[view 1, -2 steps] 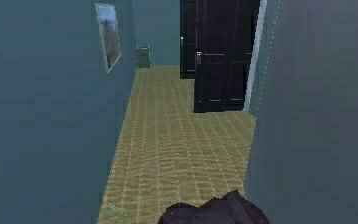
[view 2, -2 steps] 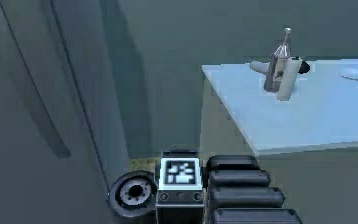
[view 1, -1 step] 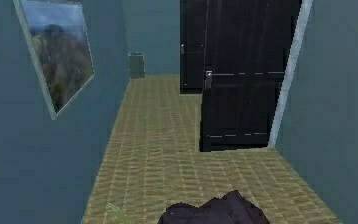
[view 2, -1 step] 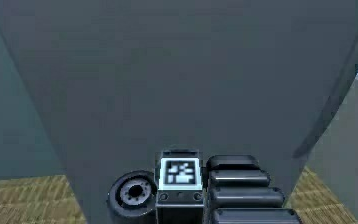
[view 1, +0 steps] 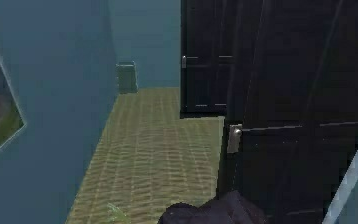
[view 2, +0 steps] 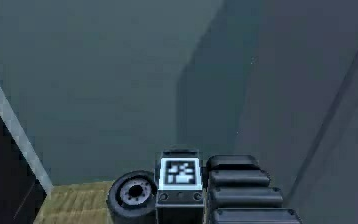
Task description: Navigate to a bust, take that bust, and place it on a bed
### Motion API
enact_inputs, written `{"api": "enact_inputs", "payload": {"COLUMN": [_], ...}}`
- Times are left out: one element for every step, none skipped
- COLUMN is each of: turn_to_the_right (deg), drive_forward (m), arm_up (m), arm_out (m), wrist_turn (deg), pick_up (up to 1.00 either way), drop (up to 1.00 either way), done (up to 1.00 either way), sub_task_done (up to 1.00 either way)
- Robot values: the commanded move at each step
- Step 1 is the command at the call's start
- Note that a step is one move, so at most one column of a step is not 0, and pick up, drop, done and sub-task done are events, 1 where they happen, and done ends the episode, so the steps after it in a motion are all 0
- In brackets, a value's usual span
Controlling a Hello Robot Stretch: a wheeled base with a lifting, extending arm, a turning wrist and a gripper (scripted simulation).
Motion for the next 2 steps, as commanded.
{"api": "enact_inputs", "payload": {"turn_to_the_right": [0.0, -6.0], "drive_forward": [0.55, 0.0], "arm_up": [0.0, 0.0], "arm_out": [0.0, 0.0], "wrist_turn": [0.0, 0.0], "pick_up": [0.0, 0.0], "drop": [0.0, 0.0], "done": [0.0, 0.0], "sub_task_done": [0.0, 0.0]}}
